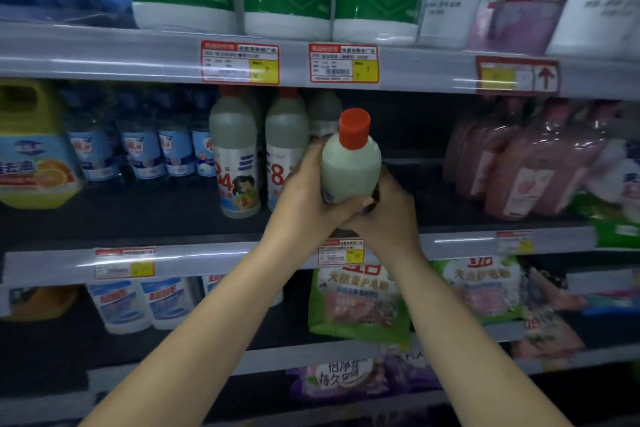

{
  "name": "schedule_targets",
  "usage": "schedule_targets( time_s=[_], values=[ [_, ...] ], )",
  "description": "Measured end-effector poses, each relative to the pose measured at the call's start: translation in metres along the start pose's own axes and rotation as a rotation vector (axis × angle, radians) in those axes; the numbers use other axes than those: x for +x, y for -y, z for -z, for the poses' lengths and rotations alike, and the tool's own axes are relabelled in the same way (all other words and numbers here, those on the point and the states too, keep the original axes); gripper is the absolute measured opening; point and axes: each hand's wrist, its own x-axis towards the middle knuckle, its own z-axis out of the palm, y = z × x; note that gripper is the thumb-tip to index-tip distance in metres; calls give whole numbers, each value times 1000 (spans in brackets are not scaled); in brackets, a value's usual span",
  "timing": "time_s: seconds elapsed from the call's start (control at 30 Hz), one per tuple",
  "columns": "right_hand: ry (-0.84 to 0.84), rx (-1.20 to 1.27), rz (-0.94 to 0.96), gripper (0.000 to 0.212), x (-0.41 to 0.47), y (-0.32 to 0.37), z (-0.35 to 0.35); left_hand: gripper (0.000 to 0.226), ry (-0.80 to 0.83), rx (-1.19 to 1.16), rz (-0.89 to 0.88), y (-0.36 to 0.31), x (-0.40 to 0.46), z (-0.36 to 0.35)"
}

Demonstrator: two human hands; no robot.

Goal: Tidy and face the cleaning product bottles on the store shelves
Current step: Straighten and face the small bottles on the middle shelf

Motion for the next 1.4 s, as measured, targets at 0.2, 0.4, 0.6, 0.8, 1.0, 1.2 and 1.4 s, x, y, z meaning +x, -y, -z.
schedule_targets(
  time_s=[0.2,0.4,0.6,0.8,1.0,1.2,1.4],
  values=[
    [77,62,-67,51,19,-19,5,73,-47,-28,46,17,20,-26],
    [148,100,-103,45,42,-33,4,68,-135,-69,48,28,40,-36],
    [159,190,-158,43,55,-49,-4,63,-169,-35,33,46,49,-53],
    [189,320,-152,49,56,-60,-15,72,-205,22,22,60,41,-62],
    [176,361,-168,28,53,-63,-24,72,-193,113,70,59,22,-65],
    [194,364,-150,24,53,-61,-25,69,-169,184,63,60,11,-68],
    [163,256,-178,33,52,-62,-30,69,-142,216,102,62,2,-69]
  ],
)
